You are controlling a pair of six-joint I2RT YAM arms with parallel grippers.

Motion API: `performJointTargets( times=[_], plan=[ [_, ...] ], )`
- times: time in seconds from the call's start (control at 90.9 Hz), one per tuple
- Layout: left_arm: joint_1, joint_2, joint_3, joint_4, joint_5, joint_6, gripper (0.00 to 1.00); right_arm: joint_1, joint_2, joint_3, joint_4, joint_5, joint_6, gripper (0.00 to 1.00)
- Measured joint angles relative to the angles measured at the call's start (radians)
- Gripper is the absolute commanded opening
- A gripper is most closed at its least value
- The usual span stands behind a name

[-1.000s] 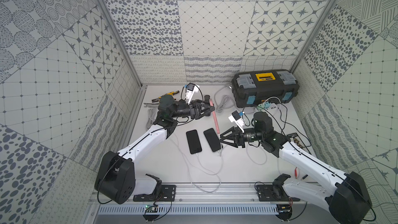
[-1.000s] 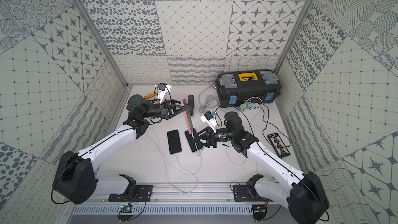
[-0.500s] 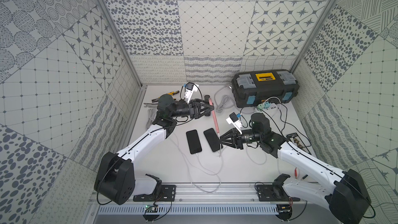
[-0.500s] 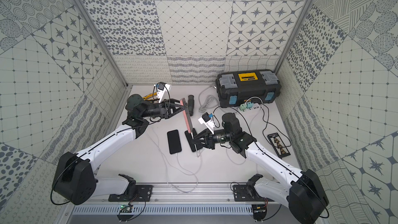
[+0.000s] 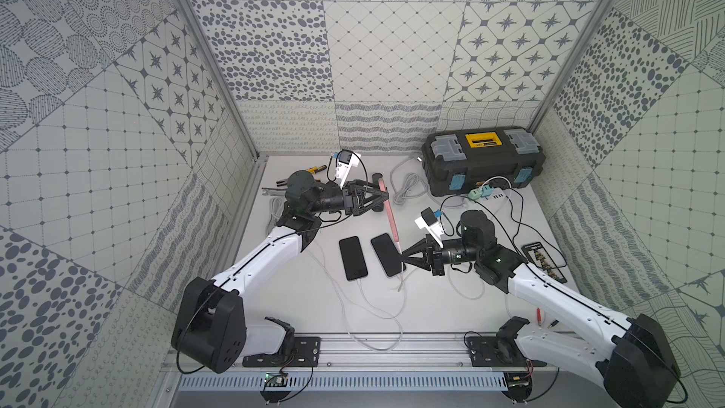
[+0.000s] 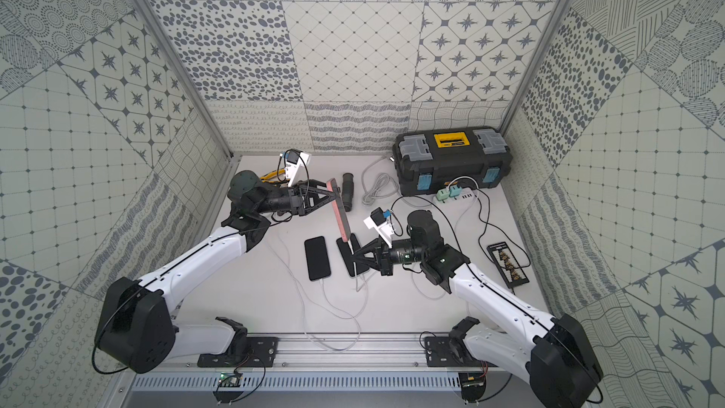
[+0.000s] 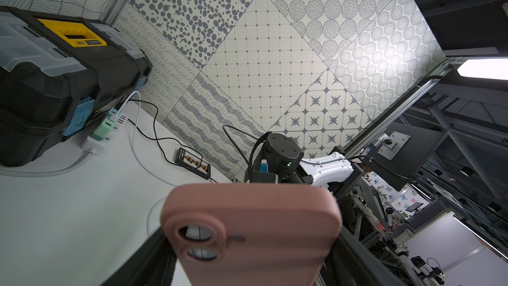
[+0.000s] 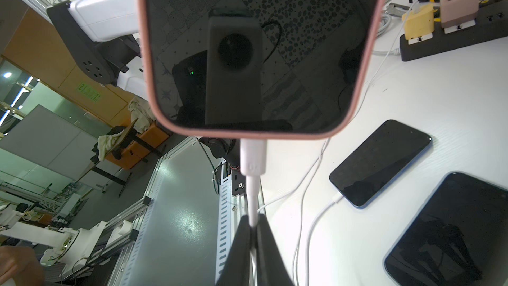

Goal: Unplug the charging cable from the phone
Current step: Remove the charging cable from the phone.

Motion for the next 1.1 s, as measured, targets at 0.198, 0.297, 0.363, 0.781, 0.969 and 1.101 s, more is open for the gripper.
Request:
performJointTargets(
  times=[0.198,0.297,0.363,0.781,0.969,1.101],
  plan=[
    [0.012,0.0,0.016,-0.012,0.023,0.0,0.0,-0.001,-0.031,-0.017,0.018,0.024,0.0,0.0],
    [0.019,0.0,0.027,-0.017,0.034,0.0,0.0,-0.001,-0.039,-0.019,0.029,0.034,0.0,0.0],
    [0.024,0.0,0.033,-0.021,0.04,0.0,0.0,-0.001,-0.041,-0.02,0.036,0.036,0.0,0.0],
    [0.048,0.0,0.073,-0.048,0.021,0.005,0.0,0.013,-0.047,-0.056,-0.026,0.041,0.002,0.0],
    [0.053,0.0,0.084,-0.05,0.014,0.008,0.0,0.013,-0.083,-0.067,-0.069,0.151,0.016,0.0],
    [0.054,0.0,0.084,-0.05,0.013,0.008,0.0,0.013,-0.112,-0.068,-0.154,0.344,0.041,0.0]
  ],
)
